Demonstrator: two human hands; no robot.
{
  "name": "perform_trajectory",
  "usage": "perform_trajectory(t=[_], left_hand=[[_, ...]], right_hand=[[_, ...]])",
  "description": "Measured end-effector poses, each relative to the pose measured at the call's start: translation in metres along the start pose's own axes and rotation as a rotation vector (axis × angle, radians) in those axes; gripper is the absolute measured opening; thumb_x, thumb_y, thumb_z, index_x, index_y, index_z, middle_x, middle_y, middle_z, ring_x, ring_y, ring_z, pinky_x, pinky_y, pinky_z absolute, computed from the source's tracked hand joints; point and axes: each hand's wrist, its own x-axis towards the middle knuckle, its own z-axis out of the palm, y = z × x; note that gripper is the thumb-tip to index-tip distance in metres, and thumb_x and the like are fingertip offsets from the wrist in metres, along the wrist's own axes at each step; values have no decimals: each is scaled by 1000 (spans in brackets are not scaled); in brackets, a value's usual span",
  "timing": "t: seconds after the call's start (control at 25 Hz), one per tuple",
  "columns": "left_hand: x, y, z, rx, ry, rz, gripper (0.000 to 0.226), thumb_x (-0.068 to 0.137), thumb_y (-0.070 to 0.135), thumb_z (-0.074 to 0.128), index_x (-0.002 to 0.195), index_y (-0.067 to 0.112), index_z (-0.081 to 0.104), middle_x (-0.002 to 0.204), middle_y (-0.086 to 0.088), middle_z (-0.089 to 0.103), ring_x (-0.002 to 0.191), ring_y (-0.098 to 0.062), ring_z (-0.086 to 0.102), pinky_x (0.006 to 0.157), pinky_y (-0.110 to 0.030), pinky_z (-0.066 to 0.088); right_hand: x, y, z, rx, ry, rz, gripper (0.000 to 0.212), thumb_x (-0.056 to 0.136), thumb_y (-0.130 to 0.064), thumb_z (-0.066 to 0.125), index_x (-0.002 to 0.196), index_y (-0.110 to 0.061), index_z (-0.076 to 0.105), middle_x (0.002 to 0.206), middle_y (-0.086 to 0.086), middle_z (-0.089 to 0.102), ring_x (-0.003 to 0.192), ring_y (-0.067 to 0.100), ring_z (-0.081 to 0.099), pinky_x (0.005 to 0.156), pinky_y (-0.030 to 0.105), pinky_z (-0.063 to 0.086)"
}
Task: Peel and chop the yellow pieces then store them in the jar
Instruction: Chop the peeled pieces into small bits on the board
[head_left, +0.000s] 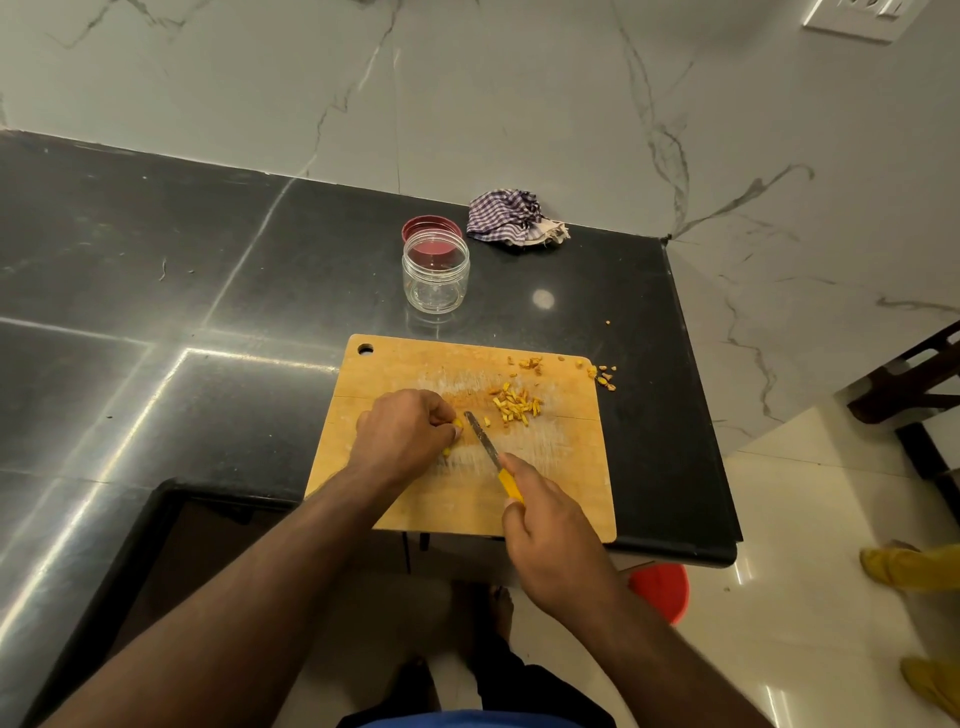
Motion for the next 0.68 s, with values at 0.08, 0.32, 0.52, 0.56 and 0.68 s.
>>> perform_trajectory(t=[0.08, 0.32, 0.52, 0.56, 0.68], left_hand=[[-1, 1, 0, 13, 9, -3, 15, 84, 37, 73, 97, 30, 75, 89, 15, 69, 86, -8, 63, 82, -41, 55], [-1, 4, 0, 25, 3, -12, 11, 85, 35, 72, 92, 28, 76, 90, 15, 70, 86, -10, 62, 81, -40, 54], [0, 6, 1, 35, 1, -41, 4, 82, 35, 70, 79, 32, 71, 86, 17, 69, 84, -11, 62, 80, -43, 54], [1, 6, 1, 33, 4, -50, 5, 81, 35, 70, 77, 33, 70, 85, 17, 69, 83, -10, 62, 80, -43, 54], [2, 5, 3, 22, 15, -65, 7, 81, 37, 70, 77, 31, 70, 83, 18, 68, 81, -8, 62, 80, -42, 55]], right_hand=[[2, -2, 5, -48, -11, -23, 52, 104, -24, 36, 154, -28, 23, 147, -5, 42, 128, 7, 42, 105, 22, 36], [3, -3, 11, -136, -16, -57, 53, 104, -24, 34, 154, -29, 20, 132, -3, 47, 107, 10, 50, 92, 28, 45], [11, -3, 14, -184, -65, -48, 54, 102, -23, 32, 154, -30, 17, 130, 0, 47, 105, 19, 53, 90, 38, 48], [10, -3, 14, -190, -68, -50, 54, 102, -23, 32, 154, -30, 17, 129, 1, 48, 105, 20, 53, 90, 39, 48], [0, -1, 14, -177, -68, -63, 55, 102, -23, 33, 154, -31, 18, 134, -1, 47, 110, 17, 52, 94, 36, 47]])
